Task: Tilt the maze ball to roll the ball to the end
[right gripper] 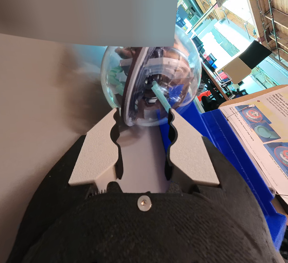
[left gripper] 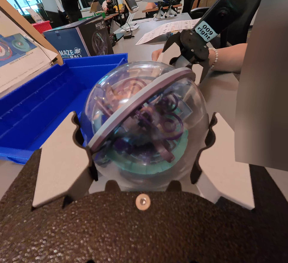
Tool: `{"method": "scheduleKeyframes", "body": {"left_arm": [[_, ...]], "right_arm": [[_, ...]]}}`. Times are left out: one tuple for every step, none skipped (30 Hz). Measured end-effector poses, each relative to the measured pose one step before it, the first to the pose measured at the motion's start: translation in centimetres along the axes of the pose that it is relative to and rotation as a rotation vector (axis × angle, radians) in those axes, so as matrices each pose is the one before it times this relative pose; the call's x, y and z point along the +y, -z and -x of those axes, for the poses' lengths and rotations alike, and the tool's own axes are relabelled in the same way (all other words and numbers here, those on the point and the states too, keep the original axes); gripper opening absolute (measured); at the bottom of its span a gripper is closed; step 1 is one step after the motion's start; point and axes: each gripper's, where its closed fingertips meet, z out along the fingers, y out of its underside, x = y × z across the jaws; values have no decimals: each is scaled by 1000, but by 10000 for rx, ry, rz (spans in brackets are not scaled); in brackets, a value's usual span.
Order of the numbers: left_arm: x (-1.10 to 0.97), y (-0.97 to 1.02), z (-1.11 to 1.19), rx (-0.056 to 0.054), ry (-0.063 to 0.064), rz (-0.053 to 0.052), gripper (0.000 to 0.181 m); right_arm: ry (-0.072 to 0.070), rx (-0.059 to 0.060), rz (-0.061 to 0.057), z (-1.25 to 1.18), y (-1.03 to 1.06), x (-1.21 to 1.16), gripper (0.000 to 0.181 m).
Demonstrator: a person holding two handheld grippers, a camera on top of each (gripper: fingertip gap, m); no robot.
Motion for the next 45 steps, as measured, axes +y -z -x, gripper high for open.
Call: {"method": "scheduleKeyframes", "body": {"left_arm": [[-48,155,-32,-20,-152,79,155],[34,111,-7,-42,-118,145,155],[38,61,4,-57,-106,109,155],[2,4,-7,-49,-78,64,155],[-1,-14,-20,-29,-42,33,155],[-14,-18,6,-14,-10,13,155],[8,-8,19,-10,2,-2,155],[14,13,37,-9,6,-13,155],[25,7,78,-22,-13,-22,155],[39,16,100,-29,-51,-44,155],[59,32,128,-40,-77,-56,155],[49,25,99,-32,-72,-51,155],[15,24,44,-16,-57,-40,155],[-11,14,-12,-1,-72,-34,154],[-14,19,-51,0,-127,-38,155],[-15,17,-48,-12,-174,-36,155],[6,23,-23,-23,-191,-25,154],[23,6,1,-30,-166,-4,154],[52,5,9,-23,-108,15,154],[75,-1,23,-19,-52,45,155],[36,-36,-42,16,-42,31,154],[-177,-43,-165,72,-41,-92,153],[-244,-50,-240,90,-33,-141,150],[-201,-71,-207,71,-36,-104,148],[-109,-94,-111,10,-44,-37,148],[-61,-79,-18,-34,-16,-23,148],[-51,-61,42,-44,53,-52,148],[-64,-51,66,-40,81,-119,147],[-78,-67,88,-47,89,-173,148],[-55,-45,97,-65,88,-144,148],[-2,-26,129,-72,102,-71,148],[79,-7,172,-78,104,-10,149],[131,-39,255,-121,113,-5,149],[254,-95,224,-126,73,30,151],[351,-195,36,-17,104,61,157],[63,-175,19,-27,139,-109,158],[-58,-78,37,-32,69,-138,158],[-39,-37,37,-26,22,-61,158],[16,-26,48,-4,60,7,158],[54,-13,65,21,97,29,158],[69,25,50,35,95,38,158],[87,39,51,34,80,62,158],[120,62,26,29,78,99,158],[122,88,19,22,53,120,158],[124,103,-7,26,26,117,158]], "right_arm": [[39,-7,49,146,-144,64,59],[7,3,19,126,-148,38,60],[6,5,41,82,-121,67,61],[17,11,36,24,-61,60,61],[18,36,36,-71,-5,48,60],[30,77,35,-136,-1,33,57],[65,16,37,-25,-9,30,57],[60,60,8,-36,-56,6,58],[78,124,8,-75,-90,21,59],[70,138,-7,-60,-123,7,60],[1,35,-23,84,-116,-5,64],[-65,0,-27,81,-106,-27,68],[-71,-9,-25,55,-48,-37,70],[-31,-4,-23,20,-5,-37,71],[13,-40,-24,67,20,-14,71],[30,-42,-5,73,8,-9,71],[66,-1,27,19,-17,23,71],[116,7,46,38,-21,40,72],[123,15,42,36,-15,7,74],[70,40,2,-40,-12,-52,75],[-5,70,-104,-121,20,-206,78],[-106,147,-214,-275,33,-382,82],[-135,169,-160,-344,43,-275,83],[-92,153,-81,-298,31,-81,85],[-36,-10,29,-35,-25,157,90],[-53,-61,82,87,-98,269,91],[-41,29,-27,-11,-73,87,92],[-41,23,-13,-31,-54,108,93],[-75,2,1,-42,-37,117,94],[-118,-12,14,-51,-24,146,94],[-146,-14,63,-51,-39,234,93],[-138,-7,65,-42,-54,262,91],[-123,-16,67,-22,-54,272,91],[-94,-13,49,7,-61,201,92],[-24,-2,6,20,-32,65,92],[3,34,34,-18,-23,38,93],[15,47,94,-62,-21,114,93],[-2,12,59,-41,-16,91,93],[-61,19,8,-68,-4,11,92],[-95,34,-3,-104,4,3,90],[-72,28,-12,-74,6,-25,89],[-29,-3,-11,0,-1,-47,88],[1,7,-11,25,-3,-53,88],[5,-12,-9,54,-26,-72,89],[-3,-31,-26,86,-5,-101,89]]}}
